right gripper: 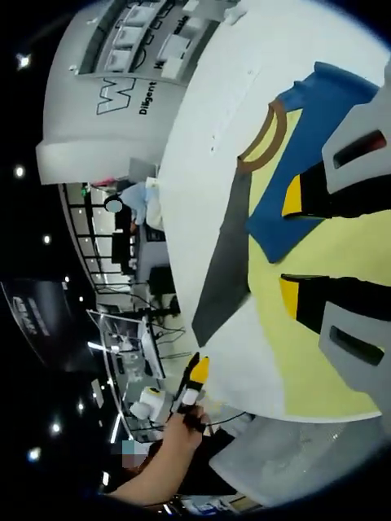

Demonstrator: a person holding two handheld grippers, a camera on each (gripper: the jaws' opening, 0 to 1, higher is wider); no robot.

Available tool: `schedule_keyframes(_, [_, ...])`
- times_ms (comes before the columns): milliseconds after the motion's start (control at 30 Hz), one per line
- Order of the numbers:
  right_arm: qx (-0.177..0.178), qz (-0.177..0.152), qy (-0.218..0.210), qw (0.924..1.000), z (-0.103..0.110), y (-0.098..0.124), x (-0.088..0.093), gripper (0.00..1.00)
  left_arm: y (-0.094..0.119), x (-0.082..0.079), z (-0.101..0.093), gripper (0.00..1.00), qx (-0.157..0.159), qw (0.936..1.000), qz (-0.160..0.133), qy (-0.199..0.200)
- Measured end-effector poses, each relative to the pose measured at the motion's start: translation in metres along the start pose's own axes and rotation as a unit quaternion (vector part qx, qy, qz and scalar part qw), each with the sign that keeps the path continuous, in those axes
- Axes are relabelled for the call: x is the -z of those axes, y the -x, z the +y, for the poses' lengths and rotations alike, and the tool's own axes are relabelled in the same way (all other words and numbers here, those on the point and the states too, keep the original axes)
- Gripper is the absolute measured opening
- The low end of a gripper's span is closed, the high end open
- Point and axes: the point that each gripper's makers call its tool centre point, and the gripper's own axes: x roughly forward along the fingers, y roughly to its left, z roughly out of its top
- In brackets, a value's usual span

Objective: Fold the garment on the visible template until the final outline fits inside the template.

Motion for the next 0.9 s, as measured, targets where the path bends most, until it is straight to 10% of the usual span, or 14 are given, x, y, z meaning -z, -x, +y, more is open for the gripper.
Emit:
schedule_keyframes(400, [0.004, 0.004, 0.022, 0.9997, -0.006, 0.034, 0.001, 0.20, -0.017, 0.007, 0.063, 0.57, -0.067, 0.9939, -0.005, 0.087])
schedule_keyframes(900, [0.003, 0.006, 0.033, 0.9994, 0.004, 0.056, 0.007, 0.22, -0.019, 0.000, 0.075, 0.17, -0.127, 0.9829, -0.017, 0.132])
